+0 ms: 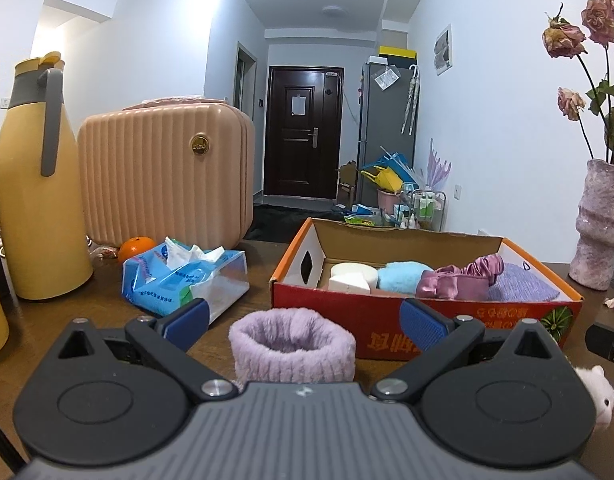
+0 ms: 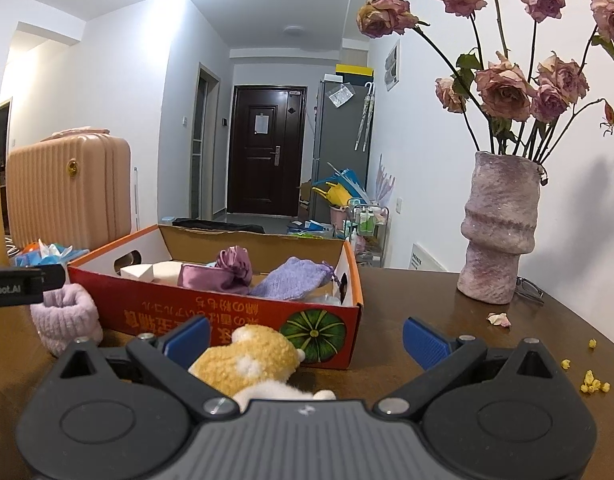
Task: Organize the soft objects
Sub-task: 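Withdraw both grippers from the box toward the lilac wristband and plush sheep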
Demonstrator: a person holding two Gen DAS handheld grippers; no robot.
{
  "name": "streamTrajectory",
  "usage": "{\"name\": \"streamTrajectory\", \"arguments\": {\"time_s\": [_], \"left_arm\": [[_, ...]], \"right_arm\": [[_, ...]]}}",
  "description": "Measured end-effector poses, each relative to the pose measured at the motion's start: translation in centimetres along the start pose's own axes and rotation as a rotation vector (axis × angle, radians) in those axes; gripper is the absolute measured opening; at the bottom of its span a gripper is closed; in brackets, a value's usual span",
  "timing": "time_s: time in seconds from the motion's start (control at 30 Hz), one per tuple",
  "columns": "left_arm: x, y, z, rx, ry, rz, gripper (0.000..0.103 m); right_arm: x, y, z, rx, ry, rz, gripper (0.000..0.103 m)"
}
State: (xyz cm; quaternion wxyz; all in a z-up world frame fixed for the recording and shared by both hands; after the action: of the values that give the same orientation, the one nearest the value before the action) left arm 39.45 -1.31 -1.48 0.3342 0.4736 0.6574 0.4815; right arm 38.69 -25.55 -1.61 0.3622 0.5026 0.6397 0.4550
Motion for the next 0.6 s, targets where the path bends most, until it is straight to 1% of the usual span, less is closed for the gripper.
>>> {"name": "streamTrajectory", "arguments": {"time_s": [0.23,0.6], "left_arm": [[0.6,-0.6,-1.2,0.01,-0.001,0.01,0.103],[1.4,-1.2,-2.4,0.025,-0.003,0.017,0.103]], "right_arm": [[-0.1,-0.6,-1.0,-0.001,-0.001,-0.002,0.103],[-0.1,-0.7,-1.4,-0.002,0.003,0.0,0.103]]}}
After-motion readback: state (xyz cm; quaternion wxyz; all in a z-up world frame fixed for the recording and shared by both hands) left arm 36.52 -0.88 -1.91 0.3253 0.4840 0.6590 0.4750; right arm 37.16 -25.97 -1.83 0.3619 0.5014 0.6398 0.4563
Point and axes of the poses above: each gripper's, at about its wrist camera, not at the fingertips, and z roughly the way its jaws point, x to its left, y to its top, the point moved 5 cm from there along z, roughly the way its jaws point, and after that the axes turned 10 degrees about y, right-handed, at the moved point
